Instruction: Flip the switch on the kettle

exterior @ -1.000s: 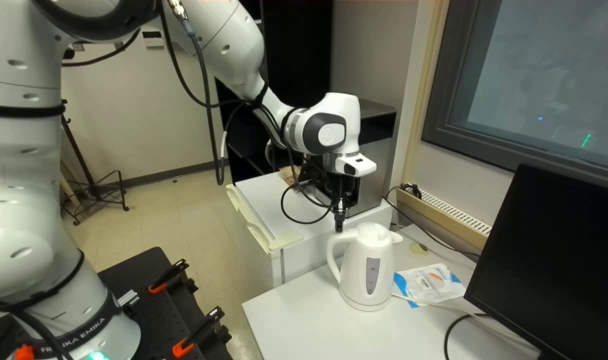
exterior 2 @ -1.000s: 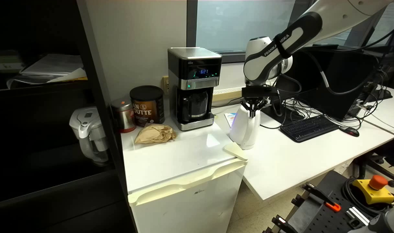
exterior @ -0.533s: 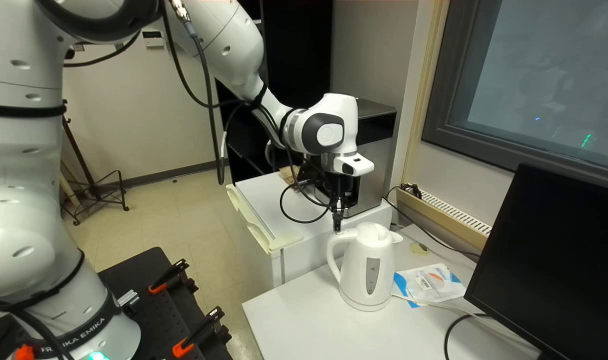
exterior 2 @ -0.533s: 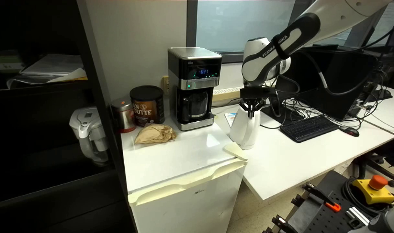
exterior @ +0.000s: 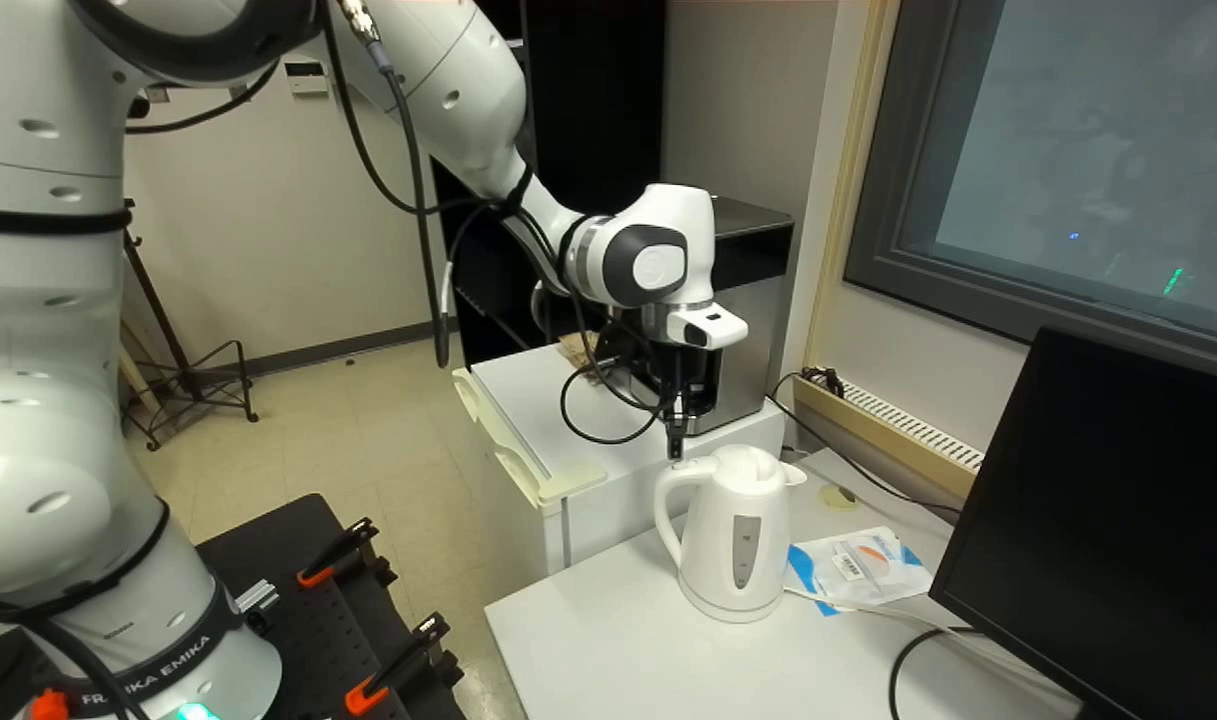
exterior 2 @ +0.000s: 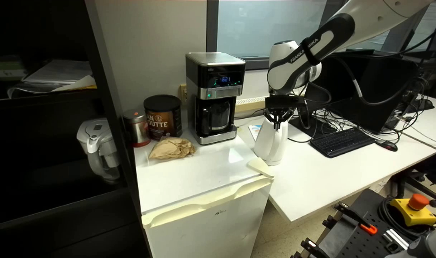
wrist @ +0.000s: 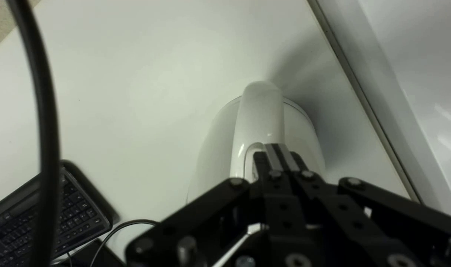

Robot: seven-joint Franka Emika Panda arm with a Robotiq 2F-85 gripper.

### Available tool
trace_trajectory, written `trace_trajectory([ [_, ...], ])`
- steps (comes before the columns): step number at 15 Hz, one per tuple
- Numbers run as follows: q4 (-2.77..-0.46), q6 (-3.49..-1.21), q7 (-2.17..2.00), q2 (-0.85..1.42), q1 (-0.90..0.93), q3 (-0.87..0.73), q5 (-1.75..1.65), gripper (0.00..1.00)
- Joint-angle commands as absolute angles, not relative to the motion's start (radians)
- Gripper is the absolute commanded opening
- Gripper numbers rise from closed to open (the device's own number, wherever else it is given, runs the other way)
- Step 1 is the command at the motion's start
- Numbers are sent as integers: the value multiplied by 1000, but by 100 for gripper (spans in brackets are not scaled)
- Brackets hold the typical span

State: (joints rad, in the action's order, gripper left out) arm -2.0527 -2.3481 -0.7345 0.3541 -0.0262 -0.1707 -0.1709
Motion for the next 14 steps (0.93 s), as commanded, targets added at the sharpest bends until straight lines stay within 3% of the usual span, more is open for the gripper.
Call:
trace_trajectory([
  [1, -2103, -2364, -727, 276, -14, -183, -179, 1],
  [14, -2281, -2310, -642, 20, -35, -148, -216, 1],
])
